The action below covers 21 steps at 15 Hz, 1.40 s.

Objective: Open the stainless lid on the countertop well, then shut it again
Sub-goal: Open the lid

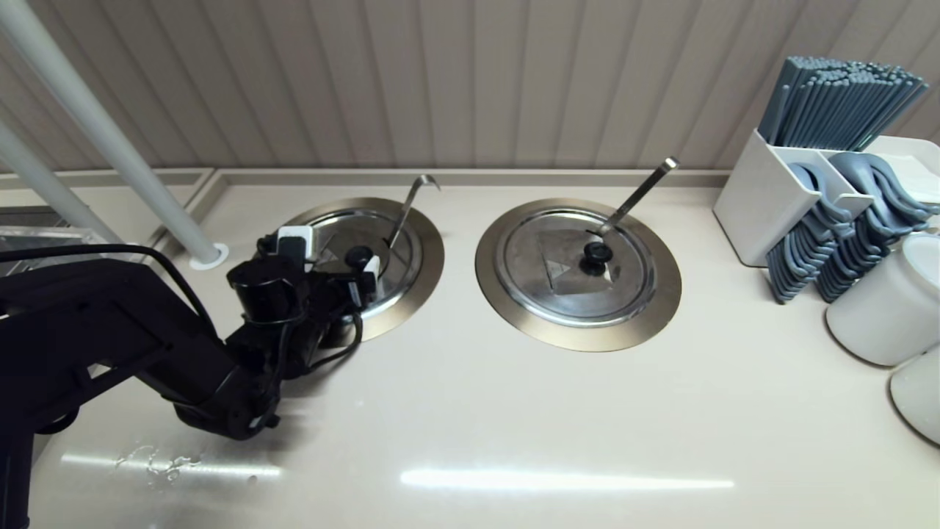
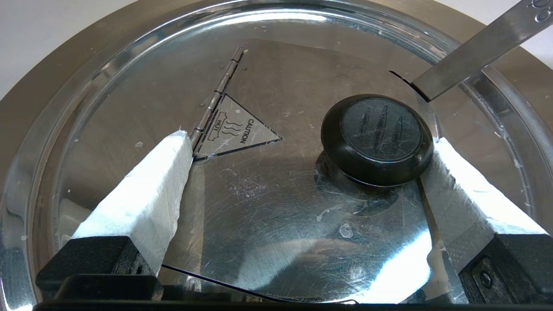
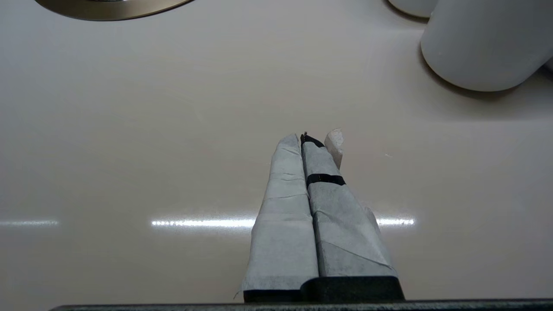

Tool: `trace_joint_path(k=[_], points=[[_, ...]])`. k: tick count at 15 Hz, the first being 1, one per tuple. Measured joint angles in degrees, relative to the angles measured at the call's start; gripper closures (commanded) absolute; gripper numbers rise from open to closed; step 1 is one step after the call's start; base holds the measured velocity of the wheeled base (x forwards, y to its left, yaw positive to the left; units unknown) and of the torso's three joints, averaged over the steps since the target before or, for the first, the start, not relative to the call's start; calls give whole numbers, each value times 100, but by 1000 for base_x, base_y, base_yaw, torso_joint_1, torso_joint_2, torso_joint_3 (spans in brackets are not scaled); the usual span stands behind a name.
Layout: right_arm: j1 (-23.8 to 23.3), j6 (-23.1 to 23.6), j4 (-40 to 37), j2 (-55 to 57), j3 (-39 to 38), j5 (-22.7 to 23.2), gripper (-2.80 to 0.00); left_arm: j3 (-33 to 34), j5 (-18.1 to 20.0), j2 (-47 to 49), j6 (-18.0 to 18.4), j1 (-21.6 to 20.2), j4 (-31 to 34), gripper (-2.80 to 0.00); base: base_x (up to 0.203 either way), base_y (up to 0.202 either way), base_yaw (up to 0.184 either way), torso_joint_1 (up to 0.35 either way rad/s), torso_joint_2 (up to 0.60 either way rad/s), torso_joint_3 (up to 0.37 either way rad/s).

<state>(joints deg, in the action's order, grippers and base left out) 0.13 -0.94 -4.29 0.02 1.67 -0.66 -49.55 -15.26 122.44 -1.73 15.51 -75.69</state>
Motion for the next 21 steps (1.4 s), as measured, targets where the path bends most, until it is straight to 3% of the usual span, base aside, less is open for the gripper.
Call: trace_joint_path(k=[12, 21], points=[[2, -2, 2, 0, 0, -4, 0, 33, -17, -260, -2, -11, 11, -280, 0, 0, 0, 0, 0, 0], [2, 1, -1, 0, 0, -4, 0, -17, 50, -454, -5, -252, 30, -280, 0, 0, 0, 0, 0, 0]])
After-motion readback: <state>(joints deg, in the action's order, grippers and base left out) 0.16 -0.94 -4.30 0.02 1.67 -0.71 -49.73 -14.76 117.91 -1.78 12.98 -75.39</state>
